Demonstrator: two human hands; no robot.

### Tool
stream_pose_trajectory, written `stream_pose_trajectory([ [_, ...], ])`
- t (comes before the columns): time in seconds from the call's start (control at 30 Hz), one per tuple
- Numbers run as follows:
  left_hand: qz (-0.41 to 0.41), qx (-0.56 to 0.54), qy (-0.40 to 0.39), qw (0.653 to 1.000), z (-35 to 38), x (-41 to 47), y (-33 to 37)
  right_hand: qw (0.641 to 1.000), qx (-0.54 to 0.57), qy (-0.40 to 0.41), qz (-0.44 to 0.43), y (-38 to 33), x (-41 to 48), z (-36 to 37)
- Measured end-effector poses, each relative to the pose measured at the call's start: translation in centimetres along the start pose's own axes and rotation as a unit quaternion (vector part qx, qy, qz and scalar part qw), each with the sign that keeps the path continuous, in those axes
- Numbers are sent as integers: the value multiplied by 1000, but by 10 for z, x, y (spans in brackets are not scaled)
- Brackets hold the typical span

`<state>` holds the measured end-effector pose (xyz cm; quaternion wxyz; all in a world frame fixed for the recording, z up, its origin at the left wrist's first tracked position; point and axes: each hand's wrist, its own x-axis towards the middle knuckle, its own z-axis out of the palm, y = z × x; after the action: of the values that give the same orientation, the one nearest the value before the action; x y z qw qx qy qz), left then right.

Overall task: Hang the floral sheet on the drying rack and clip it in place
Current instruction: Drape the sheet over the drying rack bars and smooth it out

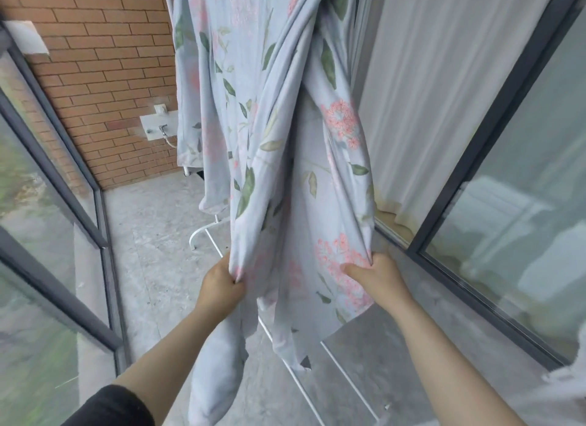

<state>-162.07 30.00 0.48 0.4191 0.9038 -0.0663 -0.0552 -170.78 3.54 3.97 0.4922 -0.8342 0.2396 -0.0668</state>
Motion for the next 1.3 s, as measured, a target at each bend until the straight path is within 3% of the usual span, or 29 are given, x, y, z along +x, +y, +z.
stream_pose_trajectory([
  [0.23, 5, -59, 28, 998, -11, -41, -28, 994, 63, 71, -57, -7, -50, 28],
  [0.57, -17, -58, 2, 998, 24, -71, -53, 984, -27, 131, -122, -15, -85, 27],
  [0.9, -95, -44, -2, 995, 82, -96, -46, 982, -32, 81, -166, -2, -77, 5],
  [1.3, -52, -76, 44, 995, 140, -60, -73, 980, 100, 73, -158, 50, -17, 57],
])
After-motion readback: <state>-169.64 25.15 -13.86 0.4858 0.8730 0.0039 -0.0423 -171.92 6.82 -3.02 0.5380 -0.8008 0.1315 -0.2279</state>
